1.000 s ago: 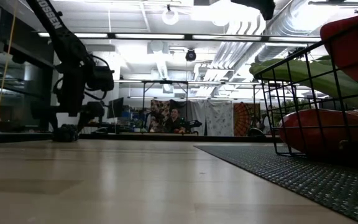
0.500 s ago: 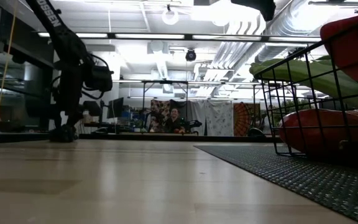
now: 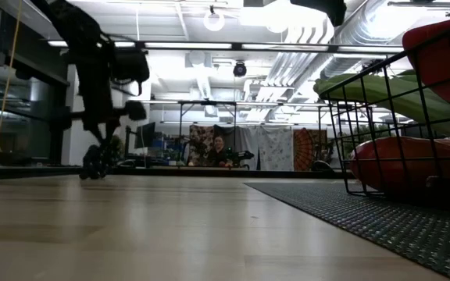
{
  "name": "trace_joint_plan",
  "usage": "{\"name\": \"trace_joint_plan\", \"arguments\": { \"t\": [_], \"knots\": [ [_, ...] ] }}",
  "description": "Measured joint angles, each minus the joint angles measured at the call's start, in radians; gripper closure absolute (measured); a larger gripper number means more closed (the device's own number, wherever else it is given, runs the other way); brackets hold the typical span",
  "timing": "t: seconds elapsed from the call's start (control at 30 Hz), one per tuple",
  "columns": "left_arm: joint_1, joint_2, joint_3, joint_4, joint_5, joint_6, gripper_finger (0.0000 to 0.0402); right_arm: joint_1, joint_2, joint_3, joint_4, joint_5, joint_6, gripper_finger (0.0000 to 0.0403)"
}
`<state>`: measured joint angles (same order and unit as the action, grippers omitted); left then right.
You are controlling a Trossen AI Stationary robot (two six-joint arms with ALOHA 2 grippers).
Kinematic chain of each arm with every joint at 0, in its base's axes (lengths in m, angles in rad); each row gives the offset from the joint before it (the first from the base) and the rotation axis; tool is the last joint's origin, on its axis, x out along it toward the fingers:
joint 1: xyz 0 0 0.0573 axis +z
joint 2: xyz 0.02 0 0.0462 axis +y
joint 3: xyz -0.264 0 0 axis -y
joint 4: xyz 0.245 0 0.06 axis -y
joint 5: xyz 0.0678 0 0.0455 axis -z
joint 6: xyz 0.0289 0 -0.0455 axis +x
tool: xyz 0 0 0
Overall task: Build produce basket
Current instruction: Put the bunch of grapes into the black wire basket
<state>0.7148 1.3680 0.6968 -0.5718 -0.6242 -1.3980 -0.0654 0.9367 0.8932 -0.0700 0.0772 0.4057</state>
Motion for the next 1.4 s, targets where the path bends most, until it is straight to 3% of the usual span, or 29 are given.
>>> {"name": "trace_joint_plan", "arguments": {
  "t": [0.2, 0.4, 0.5, 0.63, 0.8, 0.97, 1.4],
  "knots": [
    [-0.114, -0.122, 0.000, 0.117, -0.049, 0.165, 0.0395, 0.000, 0.000, 0.000, 0.000, 0.004, -0.004, 0.0100],
    [-0.184, -0.268, 0.000, 0.260, -0.021, 0.385, 0.0396, 0.000, 0.000, 0.000, 0.000, 0.005, -0.006, 0.0100],
    [-0.201, -0.340, 0.000, 0.349, 0.070, 0.541, 0.0396, 0.000, 0.000, 0.000, 0.000, 0.005, -0.014, 0.0100],
    [-0.223, -0.418, 0.000, 0.485, 0.264, 0.749, 0.0391, 0.000, 0.000, 0.000, 0.001, 0.006, -0.030, 0.0100],
    [-0.265, -0.484, 0.000, 0.608, 0.459, 0.904, 0.0386, 0.000, 0.000, 0.000, 0.001, 0.006, -0.048, 0.0100],
    [-0.320, -0.517, 0.000, 0.685, 0.524, 0.982, 0.0390, 0.000, 0.000, 0.000, 0.000, 0.006, -0.054, 0.0100],
    [-0.364, -0.517, 0.000, 0.734, 0.528, 1.009, 0.0392, 0.000, 0.000, 0.000, 0.000, 0.006, -0.074, 0.0100]
  ]
}}
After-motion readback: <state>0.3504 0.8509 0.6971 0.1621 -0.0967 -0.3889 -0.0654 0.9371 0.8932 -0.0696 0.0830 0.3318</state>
